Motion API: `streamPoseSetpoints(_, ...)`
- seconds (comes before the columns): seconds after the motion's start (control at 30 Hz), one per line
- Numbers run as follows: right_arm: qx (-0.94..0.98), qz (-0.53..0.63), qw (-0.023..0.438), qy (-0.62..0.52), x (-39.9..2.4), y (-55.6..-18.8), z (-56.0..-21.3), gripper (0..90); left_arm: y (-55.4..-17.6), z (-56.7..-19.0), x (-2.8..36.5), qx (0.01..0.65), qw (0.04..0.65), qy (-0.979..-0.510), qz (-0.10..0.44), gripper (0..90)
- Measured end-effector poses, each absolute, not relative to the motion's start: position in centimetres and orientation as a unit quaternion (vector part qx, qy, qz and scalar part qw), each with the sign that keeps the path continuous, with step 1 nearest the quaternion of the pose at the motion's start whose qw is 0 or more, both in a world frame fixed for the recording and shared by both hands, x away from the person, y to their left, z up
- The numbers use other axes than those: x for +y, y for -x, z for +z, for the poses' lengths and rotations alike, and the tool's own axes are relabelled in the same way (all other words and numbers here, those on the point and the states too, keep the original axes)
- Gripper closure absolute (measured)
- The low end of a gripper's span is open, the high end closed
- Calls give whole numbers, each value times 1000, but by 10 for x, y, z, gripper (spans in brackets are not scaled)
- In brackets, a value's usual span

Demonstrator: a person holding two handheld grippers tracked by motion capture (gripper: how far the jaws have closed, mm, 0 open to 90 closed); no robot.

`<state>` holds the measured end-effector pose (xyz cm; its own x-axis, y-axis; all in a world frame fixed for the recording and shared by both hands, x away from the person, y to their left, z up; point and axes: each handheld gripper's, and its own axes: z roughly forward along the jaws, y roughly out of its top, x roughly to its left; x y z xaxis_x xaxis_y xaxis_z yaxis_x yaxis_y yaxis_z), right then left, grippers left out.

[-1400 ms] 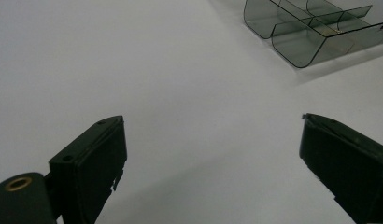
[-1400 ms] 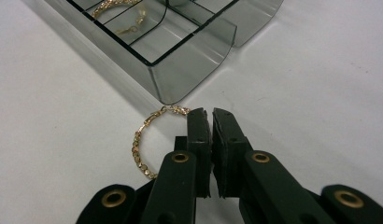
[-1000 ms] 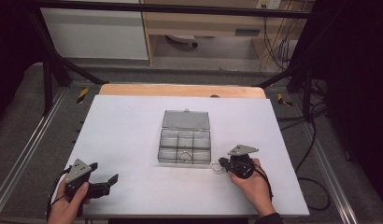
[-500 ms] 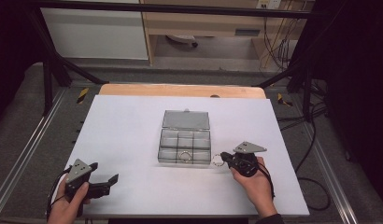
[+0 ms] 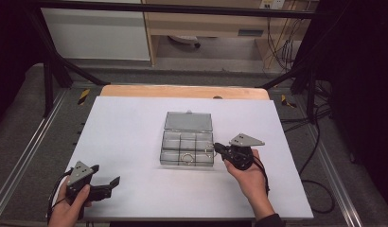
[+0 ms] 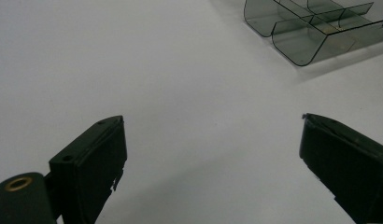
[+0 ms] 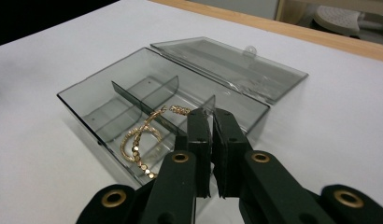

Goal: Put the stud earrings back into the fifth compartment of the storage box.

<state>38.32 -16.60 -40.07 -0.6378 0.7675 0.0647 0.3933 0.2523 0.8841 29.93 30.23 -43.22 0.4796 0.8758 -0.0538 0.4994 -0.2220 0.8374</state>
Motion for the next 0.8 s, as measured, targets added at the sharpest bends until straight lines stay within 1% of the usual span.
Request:
streamPoseSetpoints(0.43,773,487,200,-354,-138,-394,-391,867,-299,-432,302,458,422,-750,224,76)
streamPoseSetpoints(0.8,776,488,203,-343,-117,-399,-393,867,-299,-433,302,459,421,-750,223,76)
